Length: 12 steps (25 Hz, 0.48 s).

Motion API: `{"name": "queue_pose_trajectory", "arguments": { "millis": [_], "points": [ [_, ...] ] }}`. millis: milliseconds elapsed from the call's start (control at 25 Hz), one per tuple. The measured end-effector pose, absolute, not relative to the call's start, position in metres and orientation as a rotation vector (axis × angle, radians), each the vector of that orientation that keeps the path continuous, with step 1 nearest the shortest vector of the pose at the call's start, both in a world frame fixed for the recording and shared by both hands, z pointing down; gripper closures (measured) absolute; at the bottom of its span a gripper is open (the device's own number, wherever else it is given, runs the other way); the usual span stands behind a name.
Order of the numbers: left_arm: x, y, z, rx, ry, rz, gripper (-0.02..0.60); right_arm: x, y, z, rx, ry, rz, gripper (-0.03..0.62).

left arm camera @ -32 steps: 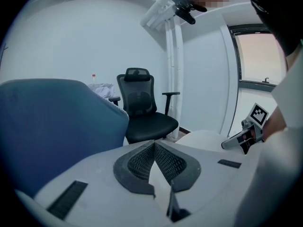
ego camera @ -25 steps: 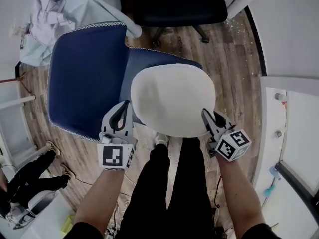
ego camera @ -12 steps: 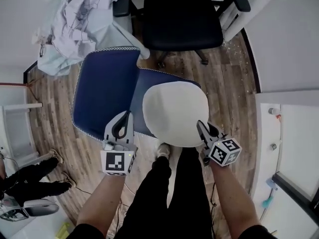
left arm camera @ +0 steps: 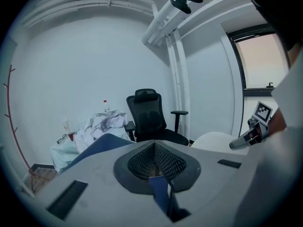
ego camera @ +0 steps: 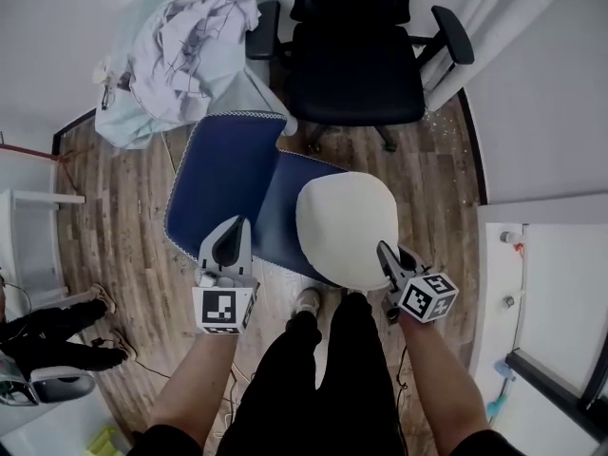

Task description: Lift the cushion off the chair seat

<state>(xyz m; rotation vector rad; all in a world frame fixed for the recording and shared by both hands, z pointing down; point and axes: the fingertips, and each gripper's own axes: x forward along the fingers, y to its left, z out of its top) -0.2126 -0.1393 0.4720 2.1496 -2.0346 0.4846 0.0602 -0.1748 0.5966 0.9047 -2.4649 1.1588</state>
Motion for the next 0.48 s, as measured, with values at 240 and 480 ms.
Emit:
{"name": "queue_pose_trajectory", "arguments": {
  "millis": [240, 480],
  "points": [
    [-0.222, -0.116, 0.460, 2.114, -2.045, 0.489, 0.577, 0.057, -0.169, 0.571, 0.882, -2.472, 1.125, 0.548],
    [-0.229, -0.104, 0.441, 2.102, -2.069, 0.466, 0.577, 0.070, -0.168, 0.546, 0.897, -2.468, 1.095, 0.548]
  ]
}}
